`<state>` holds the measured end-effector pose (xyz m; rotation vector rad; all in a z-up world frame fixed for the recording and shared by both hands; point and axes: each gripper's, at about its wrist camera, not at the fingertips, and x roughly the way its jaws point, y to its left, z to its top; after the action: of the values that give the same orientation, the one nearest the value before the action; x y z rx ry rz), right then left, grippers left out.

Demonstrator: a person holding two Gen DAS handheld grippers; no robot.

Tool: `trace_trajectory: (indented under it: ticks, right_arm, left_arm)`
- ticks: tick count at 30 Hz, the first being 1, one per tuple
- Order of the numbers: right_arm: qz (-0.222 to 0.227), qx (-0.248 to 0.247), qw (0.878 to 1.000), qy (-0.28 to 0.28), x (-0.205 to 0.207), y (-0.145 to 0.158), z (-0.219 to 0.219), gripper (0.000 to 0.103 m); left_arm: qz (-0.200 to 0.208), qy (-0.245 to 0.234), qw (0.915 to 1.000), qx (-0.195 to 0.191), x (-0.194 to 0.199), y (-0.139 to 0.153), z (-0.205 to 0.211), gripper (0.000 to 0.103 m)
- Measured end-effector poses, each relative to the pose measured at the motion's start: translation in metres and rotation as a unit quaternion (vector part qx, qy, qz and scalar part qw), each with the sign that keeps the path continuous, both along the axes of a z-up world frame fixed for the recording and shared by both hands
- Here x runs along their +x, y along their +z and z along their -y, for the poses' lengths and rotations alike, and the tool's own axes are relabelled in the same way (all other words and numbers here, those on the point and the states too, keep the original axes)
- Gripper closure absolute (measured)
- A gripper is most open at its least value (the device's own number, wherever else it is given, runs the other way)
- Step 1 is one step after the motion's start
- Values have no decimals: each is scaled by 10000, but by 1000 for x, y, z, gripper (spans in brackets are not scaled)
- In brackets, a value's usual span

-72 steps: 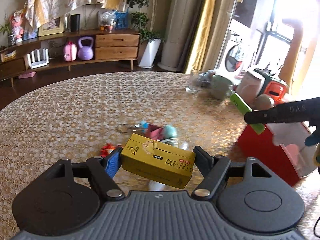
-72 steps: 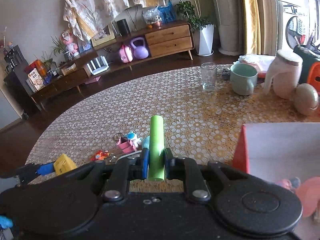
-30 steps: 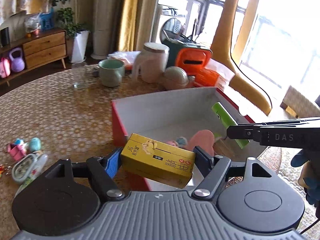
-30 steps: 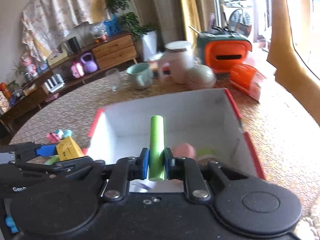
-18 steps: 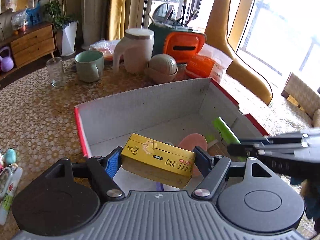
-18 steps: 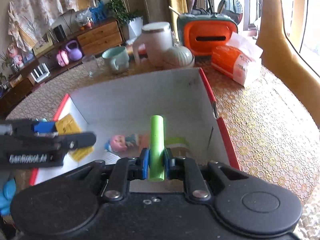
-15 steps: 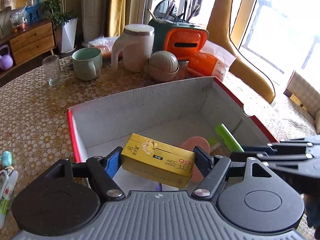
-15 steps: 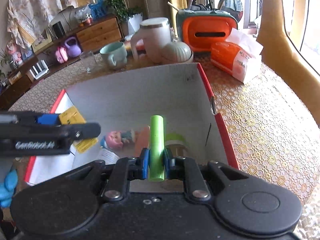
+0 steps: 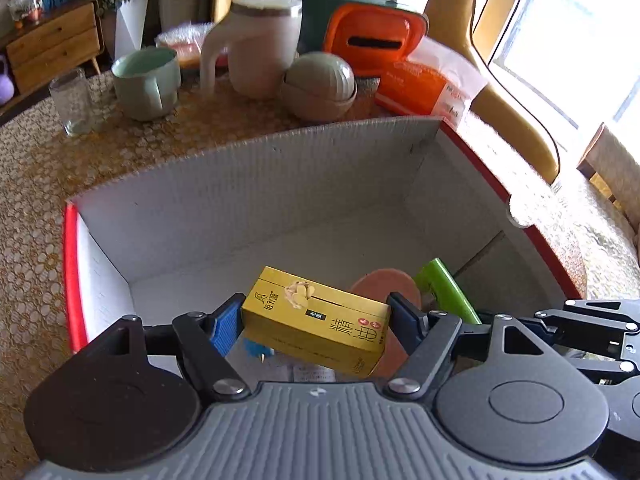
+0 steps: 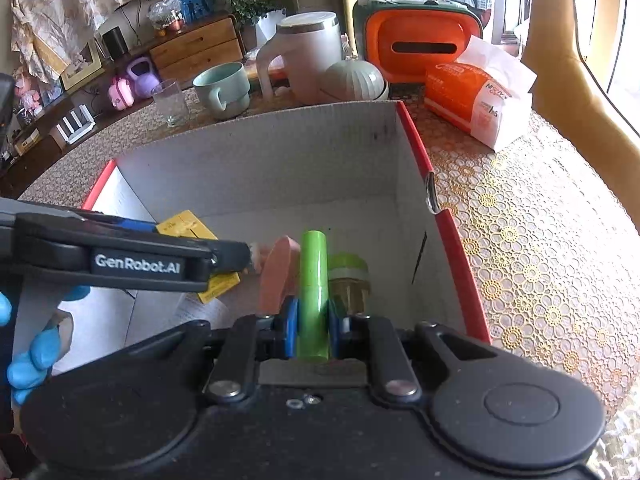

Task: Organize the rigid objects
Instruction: 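Lower the highlighter and yellow box into the box and open both tools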

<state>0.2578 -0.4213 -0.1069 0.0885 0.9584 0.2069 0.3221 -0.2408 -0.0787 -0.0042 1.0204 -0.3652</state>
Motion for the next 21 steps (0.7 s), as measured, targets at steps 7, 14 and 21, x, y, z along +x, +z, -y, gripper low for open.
trace_trajectory:
  ticks: [7,14,21]
  right_arm:
    - [-57,-21,10000,15,2,-4,-2,88]
    - [-126,-36,9999,1,4,-9,-1,88]
    - [-117,-30,9999,-39,3,-8,-1,81]
  left_arm:
    - [-320,37,9995,60,5,-10,0,27]
    - [-303,-1,9995,109,5,-10,3,27]
    - [-284,9,9995,144,3,-9,3,27]
